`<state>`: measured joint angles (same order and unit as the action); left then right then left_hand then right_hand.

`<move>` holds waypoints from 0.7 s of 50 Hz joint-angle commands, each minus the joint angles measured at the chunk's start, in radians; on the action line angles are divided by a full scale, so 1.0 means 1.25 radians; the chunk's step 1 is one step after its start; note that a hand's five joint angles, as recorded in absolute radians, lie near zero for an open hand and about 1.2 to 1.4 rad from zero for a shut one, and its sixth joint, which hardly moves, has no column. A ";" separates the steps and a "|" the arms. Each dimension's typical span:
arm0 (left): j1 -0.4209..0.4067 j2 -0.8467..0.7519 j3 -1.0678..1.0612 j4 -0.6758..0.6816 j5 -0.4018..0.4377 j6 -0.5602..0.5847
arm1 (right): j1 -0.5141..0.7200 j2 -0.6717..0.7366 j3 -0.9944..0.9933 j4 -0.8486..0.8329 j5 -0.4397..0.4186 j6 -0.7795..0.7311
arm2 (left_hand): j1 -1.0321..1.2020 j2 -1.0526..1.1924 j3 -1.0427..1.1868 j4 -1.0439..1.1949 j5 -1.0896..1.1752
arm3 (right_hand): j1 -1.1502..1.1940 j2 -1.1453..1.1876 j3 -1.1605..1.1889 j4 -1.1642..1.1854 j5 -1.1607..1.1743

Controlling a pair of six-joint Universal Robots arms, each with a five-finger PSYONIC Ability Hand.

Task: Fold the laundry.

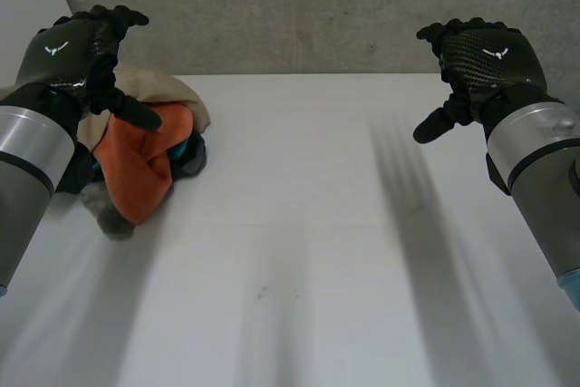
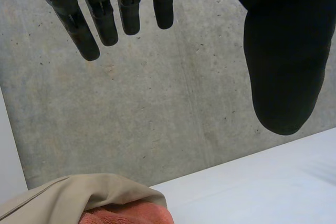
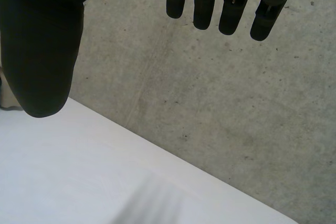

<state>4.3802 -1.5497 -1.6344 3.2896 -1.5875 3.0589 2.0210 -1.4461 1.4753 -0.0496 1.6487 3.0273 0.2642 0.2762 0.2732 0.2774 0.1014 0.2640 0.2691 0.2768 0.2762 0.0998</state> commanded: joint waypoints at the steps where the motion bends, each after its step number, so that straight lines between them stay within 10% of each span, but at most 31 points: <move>1: -0.001 -0.001 -0.004 0.003 0.002 0.005 | 0.001 0.001 0.003 -0.006 0.000 -0.001 | -0.072 -0.081 -0.079 -0.082 -0.081 | -0.072 -0.076 -0.082 -0.081 -0.080; 10: 0.014 -0.025 0.056 0.007 -0.001 0.007 | 0.001 0.001 -0.002 -0.006 -0.002 -0.002 | -0.071 -0.081 -0.078 -0.082 -0.080 | -0.072 -0.076 -0.082 -0.081 -0.080; 19: 0.225 -0.320 0.273 -0.029 0.007 0.086 | 0.001 0.005 0.004 -0.006 -0.008 -0.002 | -0.055 -0.064 -0.062 -0.065 -0.064 | -0.072 -0.076 -0.082 -0.081 -0.080; 26: 0.251 -0.487 0.371 -0.029 0.037 0.181 | 0.002 0.003 0.009 -0.006 -0.010 -0.001 | -0.022 -0.031 -0.029 -0.032 -0.031 | -0.072 -0.076 -0.082 -0.081 -0.080; 30: 0.265 -0.524 0.398 -0.029 0.042 0.197 | 0.012 0.003 0.010 -0.008 -0.010 -0.003 | 0.194 0.184 0.186 0.183 0.184 | -0.072 -0.076 -0.082 -0.081 -0.080; 33: 0.267 -0.520 0.402 -0.021 0.053 0.196 | 0.017 0.002 0.010 -0.009 -0.010 -0.012 | 0.867 0.857 0.860 0.856 0.857 | -0.072 -0.076 -0.082 -0.081 -0.080; 35: 0.258 -0.510 0.403 -0.013 0.059 0.191 | 0.018 0.002 0.010 -0.009 -0.008 -0.019 | 0.906 0.896 0.898 0.895 0.896 | -0.072 -0.076 -0.082 -0.081 -0.080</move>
<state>4.7131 -2.1963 -1.1397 3.2544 -1.5347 3.3008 2.0314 -1.4420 1.4872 -0.0590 1.6365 3.0238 0.7986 0.7828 0.7587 0.7648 0.5793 0.2319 0.2114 0.2112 0.2120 0.0476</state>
